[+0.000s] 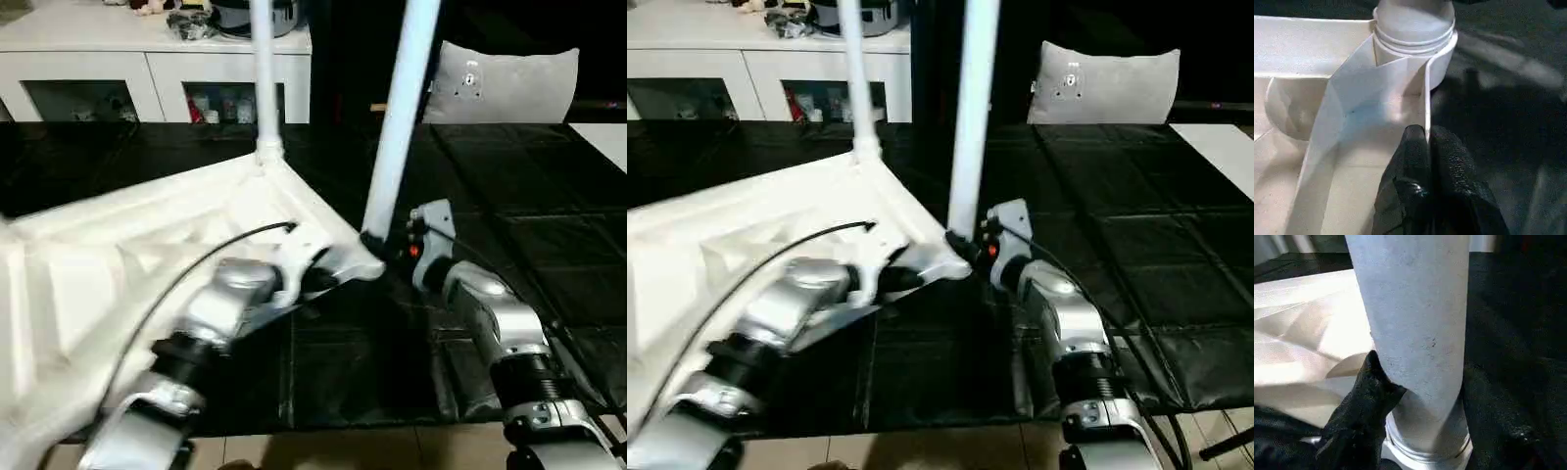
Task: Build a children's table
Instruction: Rotate leg to tighten
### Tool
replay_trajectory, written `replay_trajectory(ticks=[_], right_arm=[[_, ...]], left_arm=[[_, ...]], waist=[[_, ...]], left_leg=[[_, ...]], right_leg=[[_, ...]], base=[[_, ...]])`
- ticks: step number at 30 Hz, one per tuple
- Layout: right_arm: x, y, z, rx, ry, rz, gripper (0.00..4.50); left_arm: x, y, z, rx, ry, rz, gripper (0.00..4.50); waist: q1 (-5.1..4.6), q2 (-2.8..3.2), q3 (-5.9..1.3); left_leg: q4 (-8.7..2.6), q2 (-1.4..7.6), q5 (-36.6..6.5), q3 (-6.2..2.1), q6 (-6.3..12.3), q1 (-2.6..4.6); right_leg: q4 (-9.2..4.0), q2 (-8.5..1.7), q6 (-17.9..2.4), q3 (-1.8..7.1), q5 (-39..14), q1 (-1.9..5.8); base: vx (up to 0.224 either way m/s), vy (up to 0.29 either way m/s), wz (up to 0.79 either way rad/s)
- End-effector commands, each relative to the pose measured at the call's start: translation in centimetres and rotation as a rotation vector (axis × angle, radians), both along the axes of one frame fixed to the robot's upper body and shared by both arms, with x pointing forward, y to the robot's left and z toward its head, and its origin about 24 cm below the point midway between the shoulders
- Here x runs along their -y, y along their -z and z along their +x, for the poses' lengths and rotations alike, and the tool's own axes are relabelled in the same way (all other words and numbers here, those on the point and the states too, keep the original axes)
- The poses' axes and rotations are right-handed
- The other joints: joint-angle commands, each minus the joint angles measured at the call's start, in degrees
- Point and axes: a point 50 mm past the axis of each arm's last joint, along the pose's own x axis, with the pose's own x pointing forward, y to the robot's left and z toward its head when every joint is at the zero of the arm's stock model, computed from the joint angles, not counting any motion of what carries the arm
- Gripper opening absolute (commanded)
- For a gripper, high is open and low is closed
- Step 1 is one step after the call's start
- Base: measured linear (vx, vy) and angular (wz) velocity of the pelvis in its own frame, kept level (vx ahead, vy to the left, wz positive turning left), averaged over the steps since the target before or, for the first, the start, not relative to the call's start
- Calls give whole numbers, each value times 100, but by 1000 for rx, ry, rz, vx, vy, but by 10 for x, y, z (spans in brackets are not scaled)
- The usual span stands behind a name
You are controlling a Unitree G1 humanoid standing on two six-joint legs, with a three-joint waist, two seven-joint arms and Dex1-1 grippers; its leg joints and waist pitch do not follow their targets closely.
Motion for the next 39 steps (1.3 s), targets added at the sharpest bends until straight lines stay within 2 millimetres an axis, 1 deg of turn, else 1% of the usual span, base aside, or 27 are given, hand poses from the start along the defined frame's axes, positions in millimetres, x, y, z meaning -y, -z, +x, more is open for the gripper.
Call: replay_trajectory(ticks=[1,3,4,6,8,9,11,12,13,15,16,17,18,19,20,21,22,23,25,26,27,28,29,33,35,38,39], right_arm=[[-7,8,-6,-46,-16,-11,191],[-10,3,-8,-37,-29,23,245],[-10,-2,-10,-24,-44,36,245],[-10,-5,-12,-12,-57,39,278],[-6,-10,-13,5,-68,33,287],[-6,-10,-13,5,-68,33,304],[4,-17,-15,31,-126,-2,304],[6,-19,-16,38,-147,-11,332],[11,-21,-17,48,-172,-15,332],[16,-23,-18,55,-199,-15,355],[25,-29,-22,70,-265,-30,355],[25,-29,-22,70,-265,-30,373],[29,-31,-23,71,-305,-46,380],[31,-32,-25,70,-331,-60,388],[35,-33,-26,67,-363,-89,388],[39,-35,-28,56,-411,-119,409],[39,-35,-28,56,-411,-119,409],[42,-38,-32,46,-488,-125,388],[43,-39,-38,26,-592,-124,379],[42,-40,-41,23,-630,-126,375],[42,-40,-43,31,-660,-133,373],[42,-40,-43,31,-660,-133,373],[42,-40,-44,19,-678,-120,345],[41,-37,-52,-25,-778,-83,330],[40,-36,-54,-42,-797,-57,293],[40,-34,-54,-47,-809,-50,282],[40,-33,-54,-48,-812,-49,256]], left_arm=[[17,-29,5,109,51,-100,0],[17,-29,3,116,77,-92,0],[16,-29,2,124,95,-84,0],[14,-30,1,132,109,-77,0],[10,-28,0,142,133,-52,0],[10,-28,0,142,133,-52,0],[4,-27,-1,156,184,-37,0],[2,-27,-2,159,200,-35,0],[0,-27,-4,166,239,-34,0],[-2,-27,-6,169,275,-31,0],[-7,-25,-10,168,346,-20,0],[-7,-25,-10,168,346,-20,0],[-9,-25,-12,163,378,-16,0],[-11,-25,-13,158,401,-16,0],[-13,-25,-16,143,440,-26,0],[-17,-26,-21,116,497,-41,0],[-17,-26,-21,116,497,-41,0],[-21,-26,-25,88,551,-38,0],[-26,-24,-29,65,602,-18,0],[-29,-22,-30,52,628,-4,0],[-32,-20,-32,36,659,13,0],[-32,-20,-32,36,659,13,0],[-34,-19,-33,28,673,23,0],[-40,-19,-33,11,704,32,0],[-40,-20,-33,11,712,30,0],[-40,-20,-34,12,716,29,0],[-40,-20,-33,14,717,30,0]], waist=[[60,-63,-388],[87,-55,-399],[93,-57,-400],[141,-48,-434],[157,-43,-444],[157,-38,-446],[177,-33,-450],[179,-32,-434],[183,-50,-427],[201,-36,-416],[209,-35,-414],[234,-23,-410],[258,-9,-410],[276,-8,-407],[313,2,-410],[343,1,-418],[350,-5,-417],[356,-7,-410],[398,-5,-418],[424,-4,-414],[457,-27,-409],[467,-16,-411],[470,-16,-406],[480,-13,-408],[473,-14,-403],[473,-27,-404],[475,-30,-404]], left_leg=[[-442,239,-1550,-150,71,44],[-427,246,-1324,-124,163,46],[-429,245,-1249,-125,186,32],[-419,257,-955,-119,271,16],[-408,257,-818,-116,308,6],[-404,259,-782,-112,318,4],[-399,260,-801,-114,325,4],[-399,266,-846,-102,333,9],[-399,263,-892,-100,335,2],[-408,272,-1006,-104,314,12],[-413,278,-1074,-108,287,18],[-419,297,-1142,-107,269,43],[-419,304,-1126,-107,243,45],[-423,307,-1159,-114,240,42],[-423,322,-1176,-107,220,64],[-416,314,-1181,-110,212,57],[-419,320,-1147,-106,226,46],[-416,320,-1153,-104,236,35],[-399,323,-1115,-100,269,38],[-394,325,-1149,-93,301,34],[-397,333,-1149,-96,318,35],[-400,336,-1151,-102,304,34],[-406,336,-1223,-105,273,43],[-417,352,-1325,-120,204,41],[-420,352,-1378,-121,190,44],[-411,339,-1376,-119,185,36],[-408,335,-1340,-118,185,32]], right_leg=[[-570,-452,-729,243,-2397,257],[-526,-435,-853,263,-1936,250],[-507,-424,-875,266,-1817,269],[-440,-425,-981,270,-1295,293],[-415,-419,-1054,267,-1042,300],[-399,-419,-1101,266,-936,298],[-396,-415,-1105,262,-912,306],[-402,-414,-1123,267,-929,291],[-414,-421,-1116,265,-996,292],[-434,-436,-1079,267,-1220,283],[-446,-439,-1045,268,-1342,280],[-456,-436,-1014,274,-1440,267],[-442,-434,-1028,281,-1390,250],[-441,-432,-1032,271,-1403,258],[-430,-437,-1050,282,-1360,239],[-408,-444,-1089,275,-1311,259],[-407,-443,-1108,281,-1251,262],[-399,-443,-1142,280,-1207,254],[-380,-437,-1201,275,-1145,254],[-389,-433,-1186,278,-1192,254],[-391,-447,-1156,282,-1283,248],[-388,-450,-1142,279,-1323,241],[-409,-454,-1123,276,-1461,233],[-407,-457,-1134,276,-1544,234],[-411,-459,-1142,275,-1587,232],[-421,-472,-1114,276,-1688,235],[-427,-473,-1095,279,-1720,232]], base=[[0,0,0],[0,0,0],[0,0,0],[0,0,0],[0,0,0],[0,0,0],[0,0,0],[0,0,0],[0,0,0],[0,0,0],[0,0,0],[0,0,0],[0,0,0],[0,0,0],[0,0,0],[0,0,0],[0,0,0],[0,0,0],[0,0,0],[0,0,0],[0,0,0],[0,0,0],[0,0,0],[0,0,0],[0,0,0],[0,0,0],[0,0,0]])
